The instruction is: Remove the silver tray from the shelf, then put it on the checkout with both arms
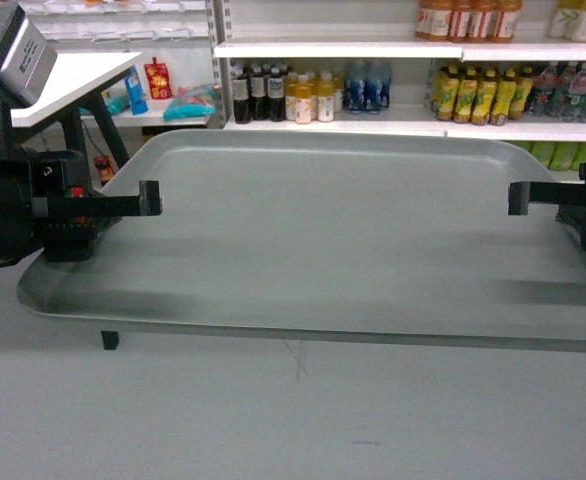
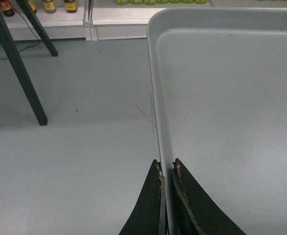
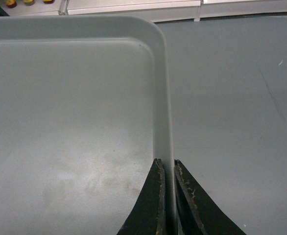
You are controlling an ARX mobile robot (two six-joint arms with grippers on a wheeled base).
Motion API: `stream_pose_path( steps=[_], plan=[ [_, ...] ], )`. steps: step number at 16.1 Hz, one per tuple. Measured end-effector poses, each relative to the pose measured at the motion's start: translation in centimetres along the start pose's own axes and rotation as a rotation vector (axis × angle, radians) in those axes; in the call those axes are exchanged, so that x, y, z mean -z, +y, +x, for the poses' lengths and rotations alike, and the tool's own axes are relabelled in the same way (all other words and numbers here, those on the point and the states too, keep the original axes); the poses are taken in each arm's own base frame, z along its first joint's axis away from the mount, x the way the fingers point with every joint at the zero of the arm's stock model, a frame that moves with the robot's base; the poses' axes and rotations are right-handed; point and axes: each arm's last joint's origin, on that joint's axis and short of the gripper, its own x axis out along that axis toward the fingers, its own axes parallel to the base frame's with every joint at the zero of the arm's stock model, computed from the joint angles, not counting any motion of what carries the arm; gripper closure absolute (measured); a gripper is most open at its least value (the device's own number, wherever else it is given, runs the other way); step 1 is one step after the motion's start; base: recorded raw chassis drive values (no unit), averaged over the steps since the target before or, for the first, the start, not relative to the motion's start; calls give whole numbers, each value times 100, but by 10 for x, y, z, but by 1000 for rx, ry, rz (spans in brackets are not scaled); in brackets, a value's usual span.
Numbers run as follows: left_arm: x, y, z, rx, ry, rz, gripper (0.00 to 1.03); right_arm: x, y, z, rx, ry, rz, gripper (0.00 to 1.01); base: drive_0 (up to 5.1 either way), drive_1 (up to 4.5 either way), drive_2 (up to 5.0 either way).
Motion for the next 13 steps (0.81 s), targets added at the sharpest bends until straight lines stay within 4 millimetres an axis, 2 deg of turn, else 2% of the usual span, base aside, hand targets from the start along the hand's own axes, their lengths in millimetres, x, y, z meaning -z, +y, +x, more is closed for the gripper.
stream_pose_path(
  steps=[13],
  plan=[
    [0,-1,0,3,-1,1,100,0,0,0,0,1,0,99,-500,243,243]
  ],
)
